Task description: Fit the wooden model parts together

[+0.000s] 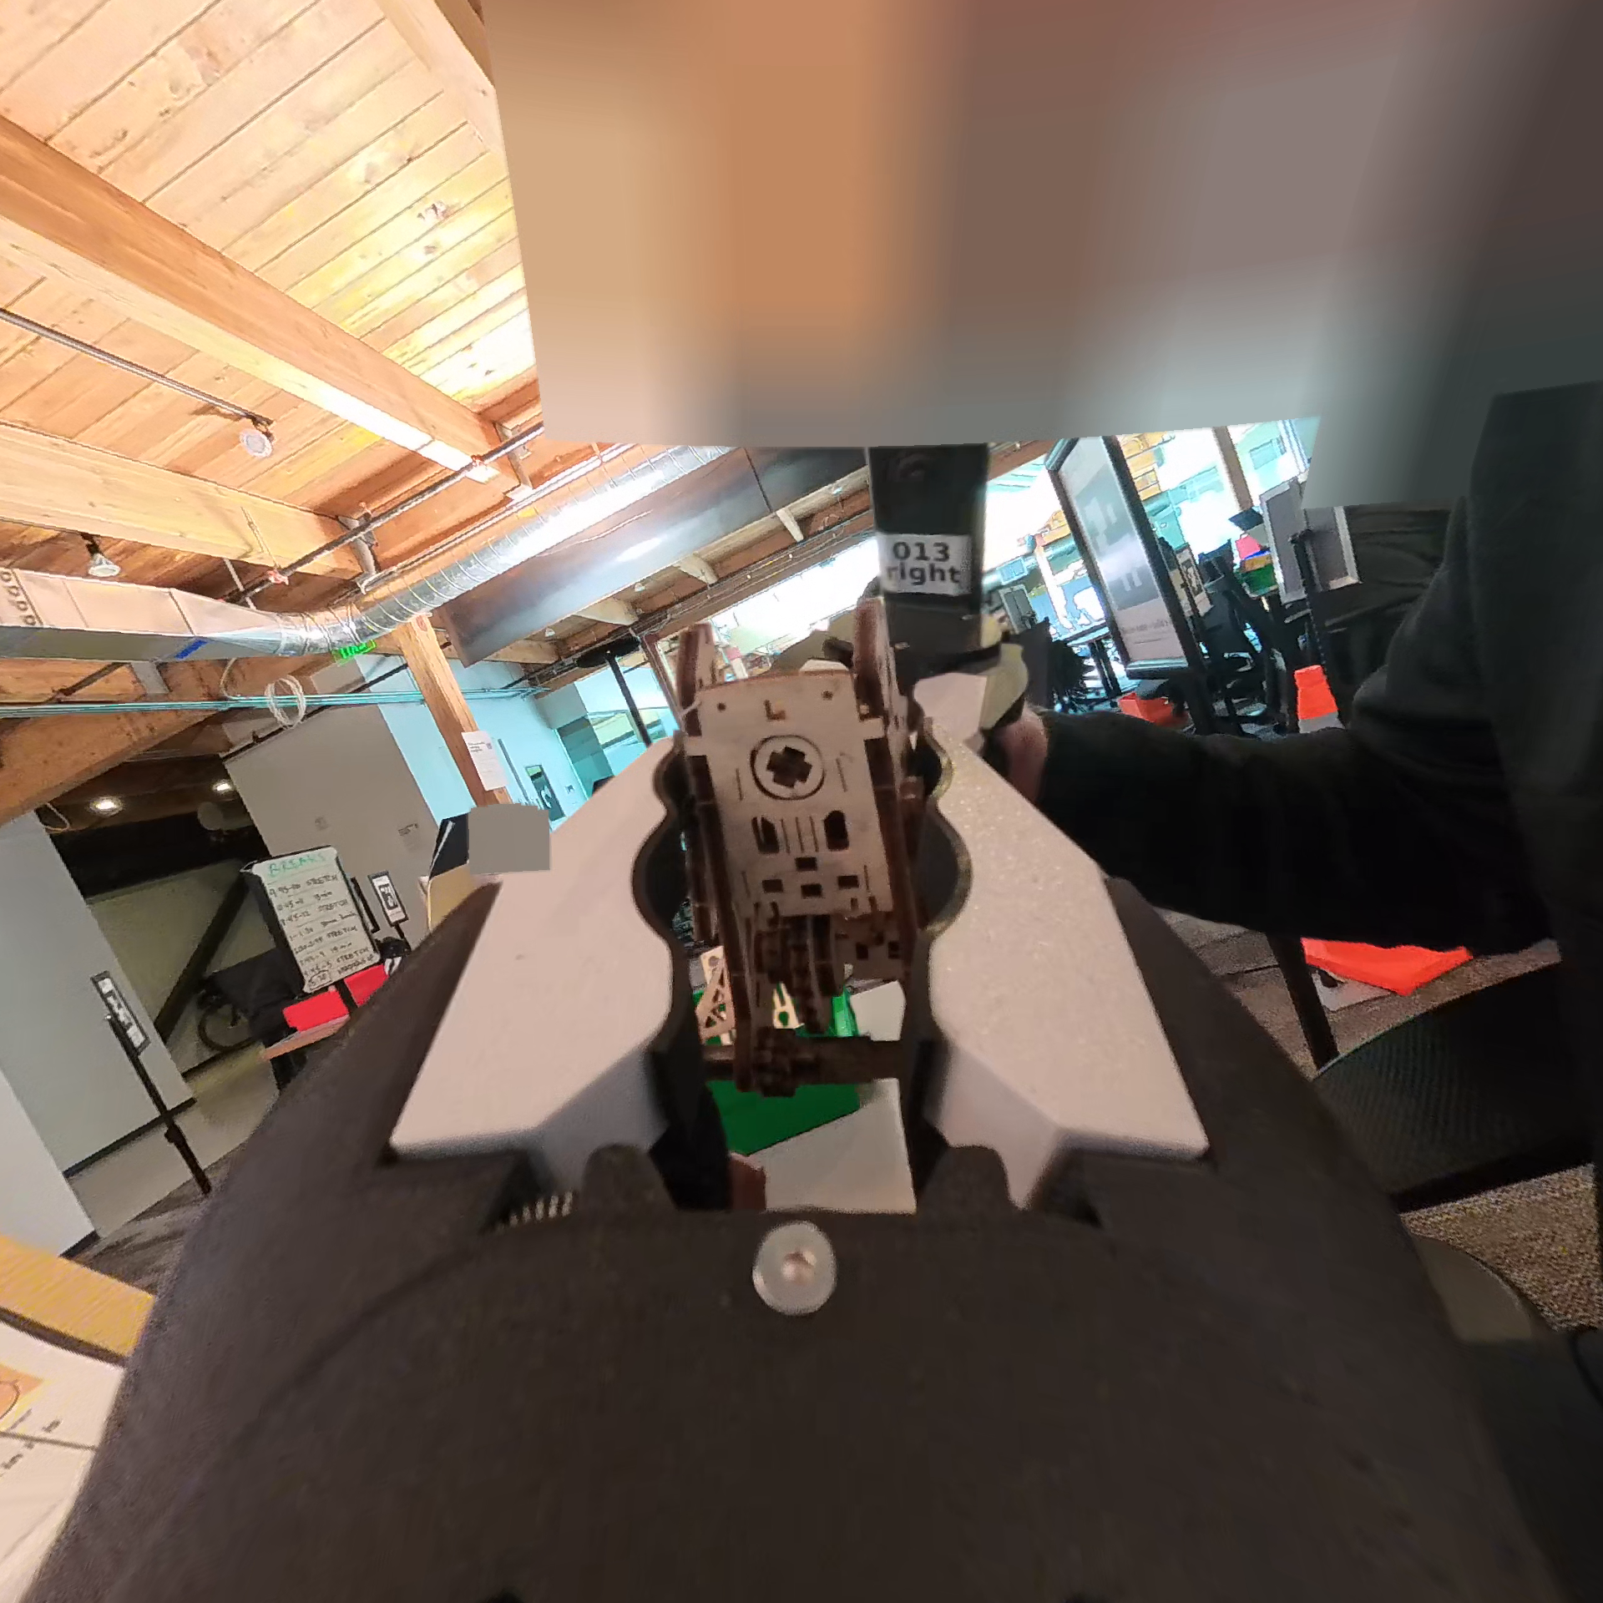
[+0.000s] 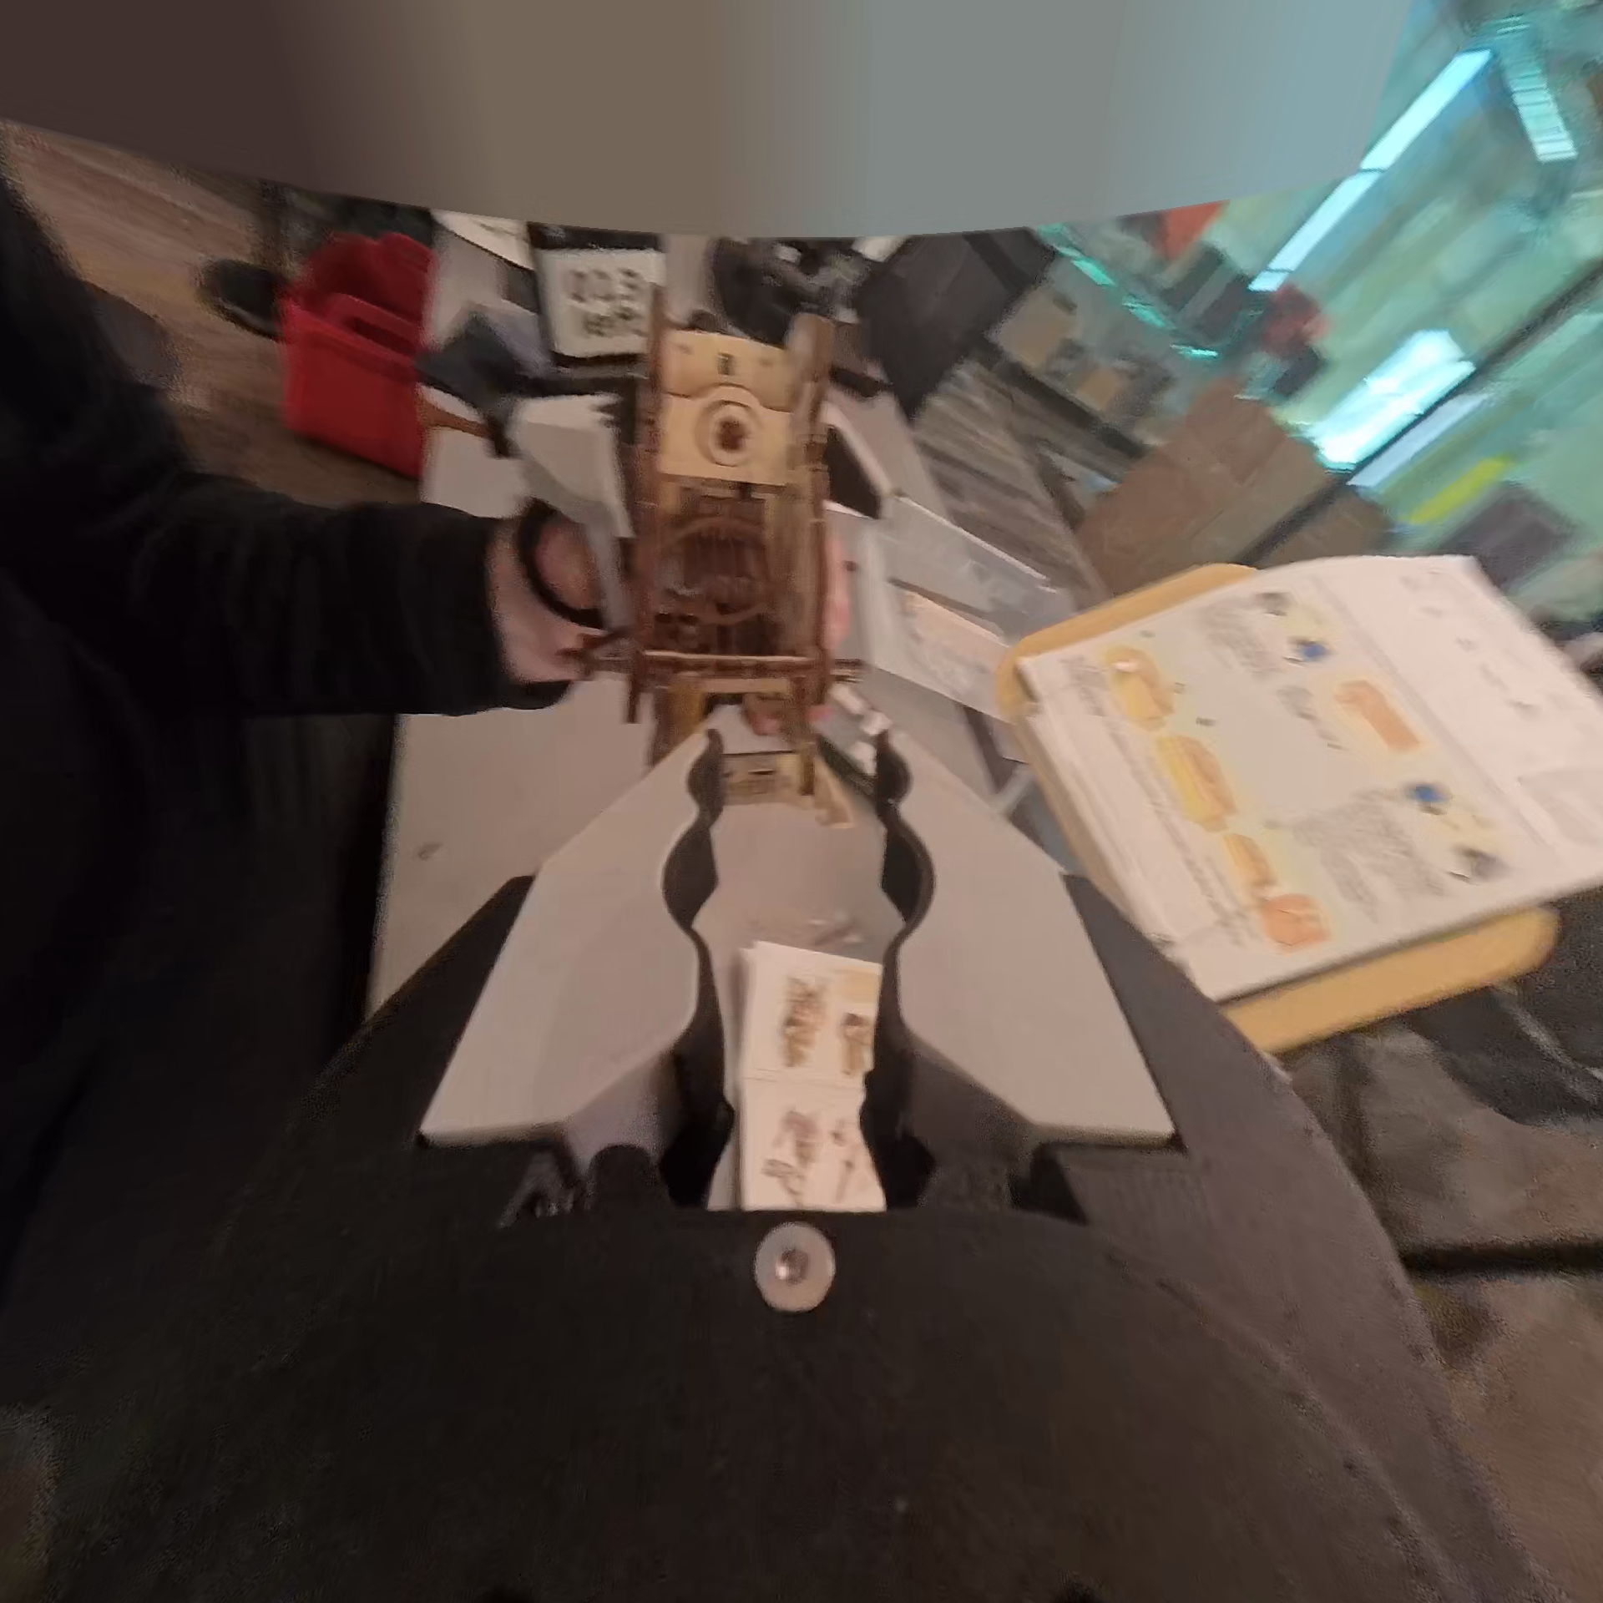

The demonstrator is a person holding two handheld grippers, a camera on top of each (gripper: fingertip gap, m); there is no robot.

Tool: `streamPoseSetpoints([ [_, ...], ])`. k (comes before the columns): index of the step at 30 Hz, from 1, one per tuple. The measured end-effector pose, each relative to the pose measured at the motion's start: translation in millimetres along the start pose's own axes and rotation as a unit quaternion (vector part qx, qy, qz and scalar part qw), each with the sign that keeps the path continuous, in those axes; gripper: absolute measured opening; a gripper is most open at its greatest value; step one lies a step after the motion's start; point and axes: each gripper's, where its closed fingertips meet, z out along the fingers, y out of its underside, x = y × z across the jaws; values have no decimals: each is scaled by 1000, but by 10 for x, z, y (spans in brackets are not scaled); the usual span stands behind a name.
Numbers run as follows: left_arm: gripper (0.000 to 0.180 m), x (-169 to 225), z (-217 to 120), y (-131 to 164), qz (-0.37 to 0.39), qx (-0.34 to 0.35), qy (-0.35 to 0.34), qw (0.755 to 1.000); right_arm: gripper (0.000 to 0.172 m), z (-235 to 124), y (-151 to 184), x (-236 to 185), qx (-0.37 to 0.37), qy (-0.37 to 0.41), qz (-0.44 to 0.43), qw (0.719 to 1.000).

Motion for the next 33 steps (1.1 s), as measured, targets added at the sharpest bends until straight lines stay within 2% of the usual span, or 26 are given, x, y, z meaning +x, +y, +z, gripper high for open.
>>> streamPoseSetpoints([
  [3, 48, 55, 45, 23, 1, -5, 10, 1000, 42, 6, -70, -78, 11, -25, -3, 1000],
  [7, 48, 85, 47, 13, -2, -2, 18, 1000, 34, 17, -84, -149, 7, -54, 6, 999],
  [9, 48, 94, 52, -15, -2, 3, 18, 1000, 40, -31, -73, -144, 7, -64, 15, 998],
  [10, 48, 91, 49, -25, -3, 4, 18, 1000, 51, -64, -74, -133, 10, -69, 24, 997],
  [14, 48, 89, 61, -13, -2, 2, 20, 1000, 58, -34, -85, -220, 7, -81, 19, 997],
  [18, 48, 116, 86, -5, -3, 4, 24, 1000, 47, 60, -87, -246, 3, -70, 10, 997],
  [33, 48, 117, 55, -39, -19, 35, 20, 999, 43, 73, -117, -274, 1, -62, -15, 998],
])
